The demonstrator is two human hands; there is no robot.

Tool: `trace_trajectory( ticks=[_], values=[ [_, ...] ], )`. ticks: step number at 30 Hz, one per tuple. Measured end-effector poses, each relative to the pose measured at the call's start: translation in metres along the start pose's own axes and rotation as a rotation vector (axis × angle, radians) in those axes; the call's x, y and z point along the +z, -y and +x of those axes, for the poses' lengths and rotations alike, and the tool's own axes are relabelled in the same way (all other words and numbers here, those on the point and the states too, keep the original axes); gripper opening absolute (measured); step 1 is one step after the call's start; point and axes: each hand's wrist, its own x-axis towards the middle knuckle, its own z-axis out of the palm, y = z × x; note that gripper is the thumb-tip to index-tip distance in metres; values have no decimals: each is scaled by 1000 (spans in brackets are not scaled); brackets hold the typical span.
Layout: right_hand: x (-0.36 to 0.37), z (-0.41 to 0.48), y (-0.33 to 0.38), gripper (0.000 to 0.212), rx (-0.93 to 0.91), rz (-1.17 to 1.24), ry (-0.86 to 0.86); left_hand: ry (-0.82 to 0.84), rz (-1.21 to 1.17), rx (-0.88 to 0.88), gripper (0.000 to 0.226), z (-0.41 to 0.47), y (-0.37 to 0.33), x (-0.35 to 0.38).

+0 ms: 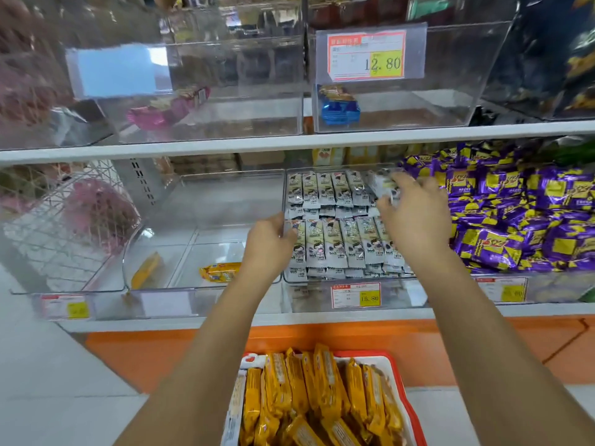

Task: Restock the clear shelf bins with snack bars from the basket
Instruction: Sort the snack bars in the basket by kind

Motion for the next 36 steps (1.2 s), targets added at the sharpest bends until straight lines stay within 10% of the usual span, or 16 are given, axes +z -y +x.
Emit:
trace_trajectory(
  ticks=[8, 19, 27, 36],
  values=[
    [65, 66, -7, 31, -83, -440, 100, 34, -229, 26, 39, 8, 22, 2],
    [86, 86, -12, 55, -166, -226, 318, 66, -301, 19, 43, 7, 21, -4],
    [16, -6, 33, 20, -152, 181, 127, -15, -347, -51, 29, -50, 41, -45],
    [49, -184, 88, 39, -415, 64, 799, 295, 230, -413, 41, -173, 162, -99]
  ],
)
